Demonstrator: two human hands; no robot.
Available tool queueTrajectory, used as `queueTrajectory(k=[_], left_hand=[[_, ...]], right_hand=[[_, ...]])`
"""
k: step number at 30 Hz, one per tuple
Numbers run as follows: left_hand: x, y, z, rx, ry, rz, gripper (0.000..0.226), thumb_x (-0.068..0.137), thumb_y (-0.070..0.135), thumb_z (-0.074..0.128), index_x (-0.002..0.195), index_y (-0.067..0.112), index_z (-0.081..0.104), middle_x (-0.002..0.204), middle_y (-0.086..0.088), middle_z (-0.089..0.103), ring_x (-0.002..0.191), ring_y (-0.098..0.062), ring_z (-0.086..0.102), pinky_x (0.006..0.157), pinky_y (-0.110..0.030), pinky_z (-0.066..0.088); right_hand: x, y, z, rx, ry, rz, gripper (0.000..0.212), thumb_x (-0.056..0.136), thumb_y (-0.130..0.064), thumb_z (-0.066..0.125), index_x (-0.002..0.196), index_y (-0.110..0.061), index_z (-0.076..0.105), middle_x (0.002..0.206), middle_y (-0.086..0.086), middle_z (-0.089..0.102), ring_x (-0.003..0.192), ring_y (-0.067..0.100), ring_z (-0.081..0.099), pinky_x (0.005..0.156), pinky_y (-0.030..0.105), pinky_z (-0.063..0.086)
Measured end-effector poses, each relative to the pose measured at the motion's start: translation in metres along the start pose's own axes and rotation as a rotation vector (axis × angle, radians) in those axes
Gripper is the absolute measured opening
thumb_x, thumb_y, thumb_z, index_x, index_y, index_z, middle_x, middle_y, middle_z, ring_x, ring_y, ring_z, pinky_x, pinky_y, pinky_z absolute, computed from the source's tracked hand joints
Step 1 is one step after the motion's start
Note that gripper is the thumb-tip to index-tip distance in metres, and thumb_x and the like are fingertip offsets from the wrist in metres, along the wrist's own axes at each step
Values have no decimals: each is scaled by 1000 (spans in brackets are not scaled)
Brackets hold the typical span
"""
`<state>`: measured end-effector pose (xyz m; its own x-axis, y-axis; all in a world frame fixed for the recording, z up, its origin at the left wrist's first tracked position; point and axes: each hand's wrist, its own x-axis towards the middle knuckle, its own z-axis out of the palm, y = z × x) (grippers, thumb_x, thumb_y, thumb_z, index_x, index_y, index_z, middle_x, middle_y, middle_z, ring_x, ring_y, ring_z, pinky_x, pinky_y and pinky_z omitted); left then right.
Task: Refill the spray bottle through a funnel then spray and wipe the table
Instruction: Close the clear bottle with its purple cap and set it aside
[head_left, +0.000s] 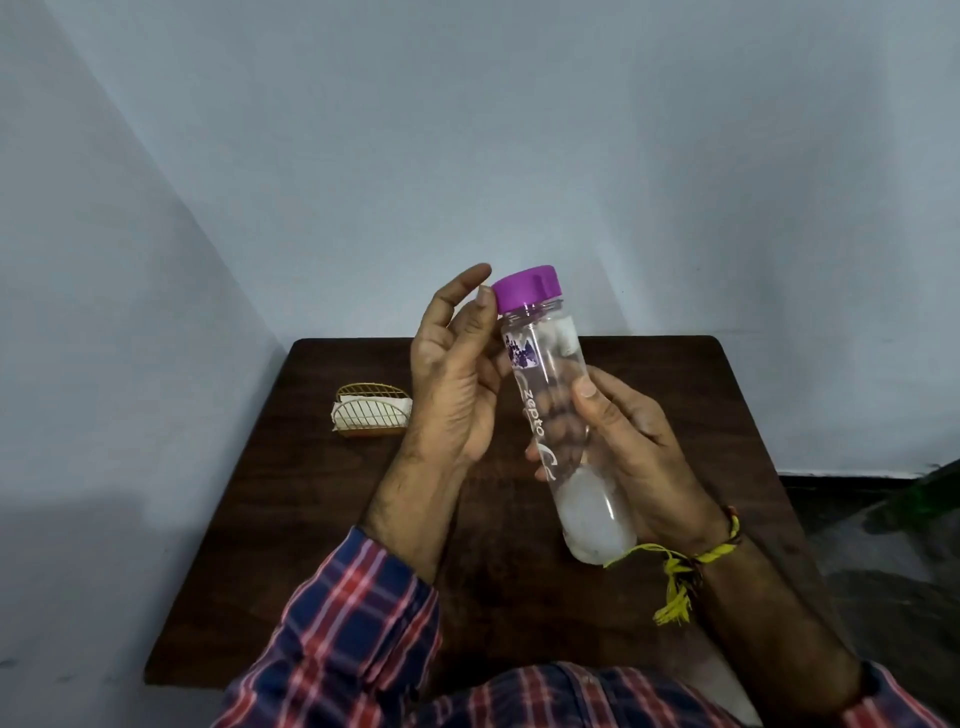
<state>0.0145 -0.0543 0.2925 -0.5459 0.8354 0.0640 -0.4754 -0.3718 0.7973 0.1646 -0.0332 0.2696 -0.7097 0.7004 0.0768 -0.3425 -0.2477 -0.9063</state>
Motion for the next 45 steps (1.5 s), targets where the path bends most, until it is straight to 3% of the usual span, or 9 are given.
queueTrajectory(k=[2, 8, 11, 15, 18, 28, 36, 41, 45], left_hand=[[0, -1, -4, 30, 13, 6, 21, 97, 17, 54, 113, 6, 64, 88, -1, 68, 62, -5, 60, 53, -17, 51], [5, 3, -10, 162, -110, -45, 77, 79, 59, 63, 131, 2, 57, 119, -26, 65, 109, -40, 63, 98, -55, 48], [11, 0, -26, 166, 49, -33, 76, 72, 52, 77, 130, 5, 59, 116, -18, 68, 102, -30, 65, 88, -42, 53], [7, -6, -44, 178, 207, 55, 28, 95, 22, 62, 112, 1, 67, 84, -3, 70, 72, -11, 64, 65, -25, 53], [2, -4, -40, 280, 177, 95, 39, 85, 37, 65, 98, 1, 71, 82, -3, 71, 75, -10, 66, 69, -25, 53], [11, 1, -101, 158, 53, -153, 47, 86, 30, 65, 122, 0, 64, 108, -12, 71, 98, -20, 65, 83, -36, 55], [34, 1, -132, 355, 141, -121, 30, 83, 11, 76, 111, 2, 70, 94, -16, 75, 82, -19, 73, 67, -27, 58], [51, -11, -179, 273, -1, -240, 44, 86, 14, 73, 126, 0, 62, 116, -26, 68, 113, -43, 63, 100, -52, 51], [60, -27, -208, 279, 17, -297, 64, 86, 28, 69, 144, 10, 45, 122, -6, 68, 112, -18, 66, 93, -33, 55]], right_hand=[[1, 0, 1, -12, 1, -19, 33, 94, -29, 53, 118, -11, 65, 94, 16, 63, 74, 31, 57, 60, 35, 53], [6, 7, 9, -194, -24, -47, 31, 101, -20, 46, 124, -3, 60, 93, 9, 65, 79, 20, 62, 69, 32, 54], [8, 9, 9, -228, -7, -61, 29, 100, -22, 47, 122, -10, 62, 94, 7, 67, 80, 19, 63, 71, 35, 53], [15, 18, 10, -367, 50, -65, 31, 100, -19, 51, 127, -7, 59, 107, 4, 71, 93, 17, 69, 81, 36, 55], [23, 32, 15, -495, 88, -80, 35, 99, -18, 55, 132, -6, 56, 117, 6, 70, 107, 21, 69, 93, 40, 56], [35, 67, 33, -475, 104, 7, 37, 95, -19, 58, 131, -9, 57, 117, 4, 71, 108, 21, 69, 90, 38, 57], [59, 118, 47, -569, 149, 10, 45, 93, -22, 67, 135, -12, 55, 118, 0, 71, 108, 16, 69, 93, 45, 56], [75, 156, 50, -609, 168, 18, 45, 90, -20, 70, 132, -11, 56, 117, -1, 70, 107, 15, 69, 94, 44, 56], [91, 183, 45, -666, 250, 35, 52, 86, -24, 76, 133, -15, 53, 116, -2, 70, 104, 13, 69, 92, 43, 57]])
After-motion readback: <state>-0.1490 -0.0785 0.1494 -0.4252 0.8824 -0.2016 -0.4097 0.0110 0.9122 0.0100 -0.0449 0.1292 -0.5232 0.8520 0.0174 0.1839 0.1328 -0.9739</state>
